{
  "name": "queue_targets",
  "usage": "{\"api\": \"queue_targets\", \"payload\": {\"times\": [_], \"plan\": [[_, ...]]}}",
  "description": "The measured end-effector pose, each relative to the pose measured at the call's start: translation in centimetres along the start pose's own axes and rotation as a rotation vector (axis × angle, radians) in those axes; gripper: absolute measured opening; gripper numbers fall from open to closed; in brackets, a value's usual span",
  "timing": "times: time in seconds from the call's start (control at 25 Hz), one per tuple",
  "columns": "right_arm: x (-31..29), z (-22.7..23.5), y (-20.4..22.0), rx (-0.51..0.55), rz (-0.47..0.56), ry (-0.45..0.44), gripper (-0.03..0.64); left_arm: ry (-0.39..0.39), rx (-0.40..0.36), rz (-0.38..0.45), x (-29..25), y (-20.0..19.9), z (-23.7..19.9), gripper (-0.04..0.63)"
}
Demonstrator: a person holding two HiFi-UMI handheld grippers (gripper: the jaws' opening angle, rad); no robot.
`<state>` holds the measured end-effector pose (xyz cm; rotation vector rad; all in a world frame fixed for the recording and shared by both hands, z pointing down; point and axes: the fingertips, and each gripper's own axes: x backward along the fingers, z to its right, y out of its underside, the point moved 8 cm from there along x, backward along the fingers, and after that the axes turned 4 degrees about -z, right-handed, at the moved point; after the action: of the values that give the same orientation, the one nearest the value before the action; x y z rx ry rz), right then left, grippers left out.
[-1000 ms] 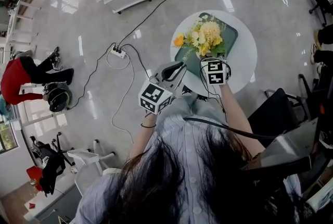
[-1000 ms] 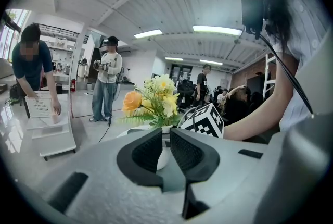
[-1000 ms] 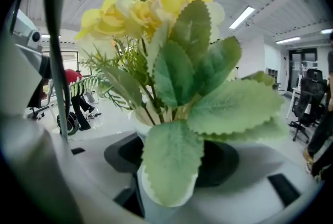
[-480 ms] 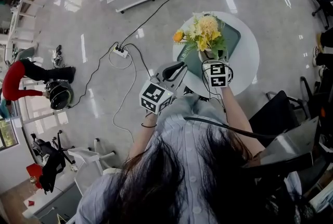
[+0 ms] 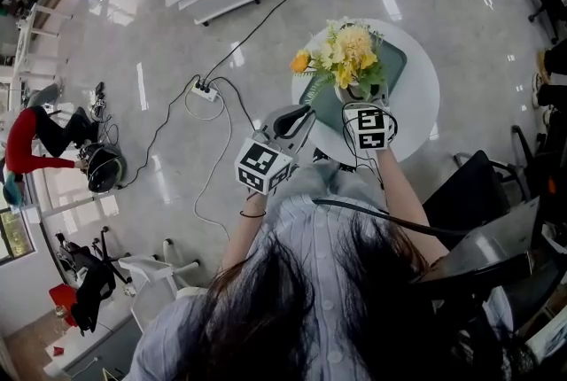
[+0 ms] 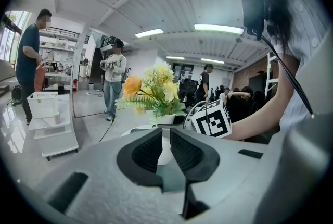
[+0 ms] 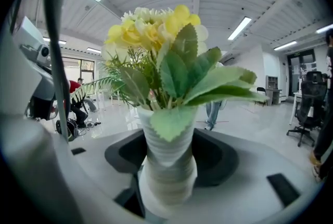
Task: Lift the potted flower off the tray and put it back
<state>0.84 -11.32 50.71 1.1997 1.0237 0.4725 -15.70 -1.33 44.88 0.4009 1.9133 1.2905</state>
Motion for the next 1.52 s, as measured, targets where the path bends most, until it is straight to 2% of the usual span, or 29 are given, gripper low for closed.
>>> {"api": "queue_targets", "payload": {"times": [0.8,1.28,1.52], "plan": [[4.4,0.3,-6.4,0.023,0.158,-0.013,0.262,-0.064,0.069,0.04,1.2,0.8,-2.2,0.041],[7.9,0.1,-9.7,0.043,0.241,0.0,0.262,-0.091,0.086,0.072,2.1,0.6,-3.7,0.041],[8.9,-0.1,-10.8,0.048,0.275,0.017,0.262,-0.086,0.074,0.057,2.1,0.3,-4.1,0.041]]}}
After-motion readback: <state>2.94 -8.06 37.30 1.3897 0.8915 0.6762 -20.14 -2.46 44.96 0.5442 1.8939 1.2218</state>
